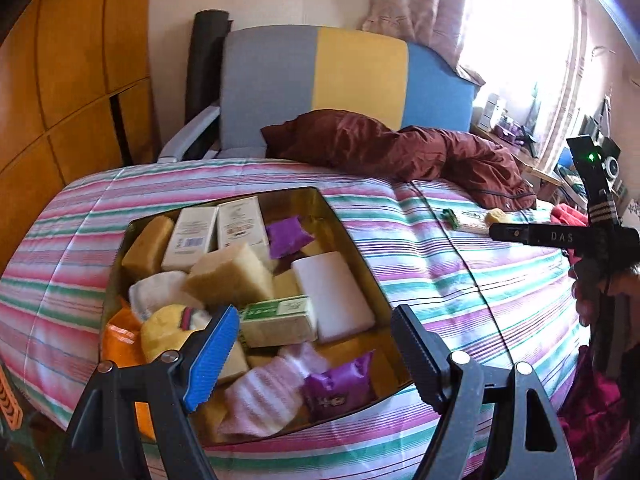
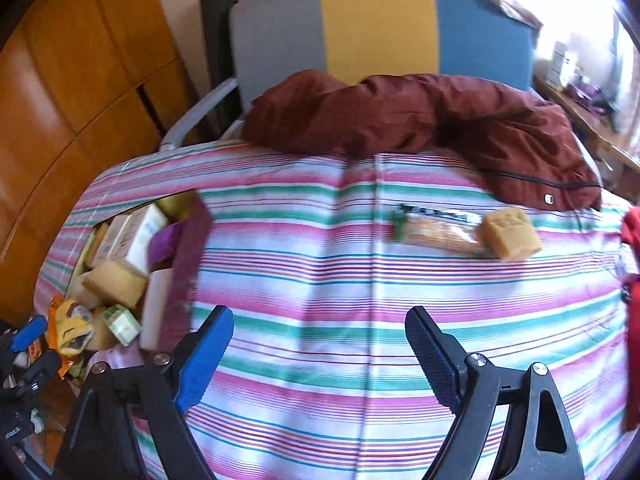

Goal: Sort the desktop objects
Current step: 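Move both grippers back toward the cracker pack and yellow sponge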

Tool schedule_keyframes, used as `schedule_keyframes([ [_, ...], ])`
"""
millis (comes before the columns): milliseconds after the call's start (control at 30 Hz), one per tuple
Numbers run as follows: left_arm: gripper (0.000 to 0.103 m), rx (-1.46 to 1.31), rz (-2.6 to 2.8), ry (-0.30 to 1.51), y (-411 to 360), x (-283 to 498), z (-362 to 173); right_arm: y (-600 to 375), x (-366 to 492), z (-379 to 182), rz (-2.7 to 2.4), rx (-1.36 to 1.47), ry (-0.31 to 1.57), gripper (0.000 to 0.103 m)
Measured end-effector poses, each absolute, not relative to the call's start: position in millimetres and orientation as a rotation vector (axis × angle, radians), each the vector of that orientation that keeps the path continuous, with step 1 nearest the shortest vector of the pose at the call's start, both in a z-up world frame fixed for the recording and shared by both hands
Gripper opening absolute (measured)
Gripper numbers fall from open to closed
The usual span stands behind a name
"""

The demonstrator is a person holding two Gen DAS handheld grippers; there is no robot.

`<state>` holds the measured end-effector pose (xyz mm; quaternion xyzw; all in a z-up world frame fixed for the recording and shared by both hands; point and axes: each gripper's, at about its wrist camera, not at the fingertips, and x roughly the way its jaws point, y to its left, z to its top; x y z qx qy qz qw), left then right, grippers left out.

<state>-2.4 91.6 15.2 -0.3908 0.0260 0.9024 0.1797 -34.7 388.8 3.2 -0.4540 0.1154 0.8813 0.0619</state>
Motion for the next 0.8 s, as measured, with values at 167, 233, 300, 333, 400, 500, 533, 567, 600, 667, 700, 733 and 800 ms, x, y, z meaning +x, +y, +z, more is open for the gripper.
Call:
schedule_keyframes([
  [167, 0.080, -1.091, 2.509, 0.129, 115.3, -6.5, 18.4, 430.3, -29.6, 4.4, 2.592, -1.349, 0.393, 0.088],
  [233, 0.080, -1.091, 2.488, 0.147, 124.9, -8.4, 18.3, 447.6, -27.9, 4.0, 2.563, -1.339, 0.424, 0.088],
  [300, 0.079, -1.100, 2.463, 0.154, 132.2, -10.4, 17.0, 466.5, -25.1, 2.1, 2.528, -1.328, 0.465, 0.088],
  [333, 0.079, -1.101, 2.453, 0.157, 135.5, -10.3, 16.2, 475.1, -23.4, 0.6, 2.511, -1.321, 0.483, 0.088],
  [400, 0.079, -1.104, 2.435, 0.170, 142.7, -11.3, 15.0, 493.3, -20.3, -3.1, 2.474, -1.309, 0.506, 0.088],
  [500, 0.079, -1.117, 2.404, 0.175, 152.6, -14.0, 13.1, 520.3, -17.9, -10.8, 2.417, -1.300, 0.518, 0.089],
  [533, 0.079, -1.121, 2.394, 0.179, 156.8, -15.2, 12.5, 528.0, -18.1, -13.6, 2.403, -1.300, 0.518, 0.090],
  [567, 0.079, -1.125, 2.387, 0.184, 160.5, -16.5, 11.8, 535.8, -19.1, -16.7, 2.393, -1.299, 0.519, 0.091],
  [600, 0.079, -1.129, 2.379, 0.187, 164.1, -17.9, 11.2, 542.7, -20.3, -20.1, 2.385, -1.299, 0.518, 0.091],
  [667, 0.079, -1.135, 2.359, 0.193, 172.0, -20.9, 10.1, 555.8, -24.8, -27.3, 2.370, -1.294, 0.514, 0.092],
  [700, 0.079, -1.138, 2.350, 0.199, 175.9, -21.7, 9.4, 559.9, -26.7, -30.0, 2.368, -1.287, 0.512, 0.094],
  [733, 0.079, -1.141, 2.342, 0.206, 180.1, -23.4, 8.6, 563.4, -29.2, -32.3, 2.370, -1.283, 0.507, 0.096],
  [800, 0.079, -1.145, 2.320, 0.223, 190.3, -25.0, 6.9, 567.0, -37.0, -37.5, 2.382, -1.293, 0.460, 0.096],
])
